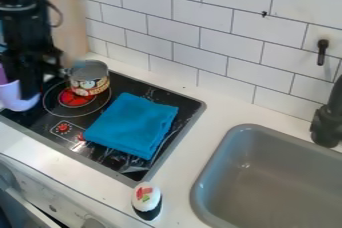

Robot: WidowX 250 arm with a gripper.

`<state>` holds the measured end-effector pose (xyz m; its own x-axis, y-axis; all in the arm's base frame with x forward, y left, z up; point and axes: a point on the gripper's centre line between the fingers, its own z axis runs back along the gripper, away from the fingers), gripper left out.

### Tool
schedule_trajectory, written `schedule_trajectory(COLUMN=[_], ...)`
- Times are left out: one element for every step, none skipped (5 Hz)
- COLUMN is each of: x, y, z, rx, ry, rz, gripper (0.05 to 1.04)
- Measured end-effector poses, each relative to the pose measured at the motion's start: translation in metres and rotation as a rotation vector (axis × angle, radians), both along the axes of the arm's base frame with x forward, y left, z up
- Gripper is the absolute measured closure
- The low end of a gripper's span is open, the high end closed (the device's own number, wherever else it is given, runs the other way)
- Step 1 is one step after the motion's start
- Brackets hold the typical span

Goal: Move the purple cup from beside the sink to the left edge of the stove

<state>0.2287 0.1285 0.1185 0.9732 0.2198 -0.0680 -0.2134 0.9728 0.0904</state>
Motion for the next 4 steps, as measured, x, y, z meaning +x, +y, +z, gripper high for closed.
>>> schedule_trajectory(x=[0.003, 0.01, 0.018, 0.028], y=[0.032, 0.053, 0.059, 0.063], z=[-0.015, -0.024, -0.025, -0.03], rx=[-0.032, -0.052, -0.071, -0.089], ry=[0.007, -0.005, -0.026, -0.029], rz=[0.017, 0.025, 0.023, 0.02], gripper=[0.971, 0.972, 0.971, 0.971])
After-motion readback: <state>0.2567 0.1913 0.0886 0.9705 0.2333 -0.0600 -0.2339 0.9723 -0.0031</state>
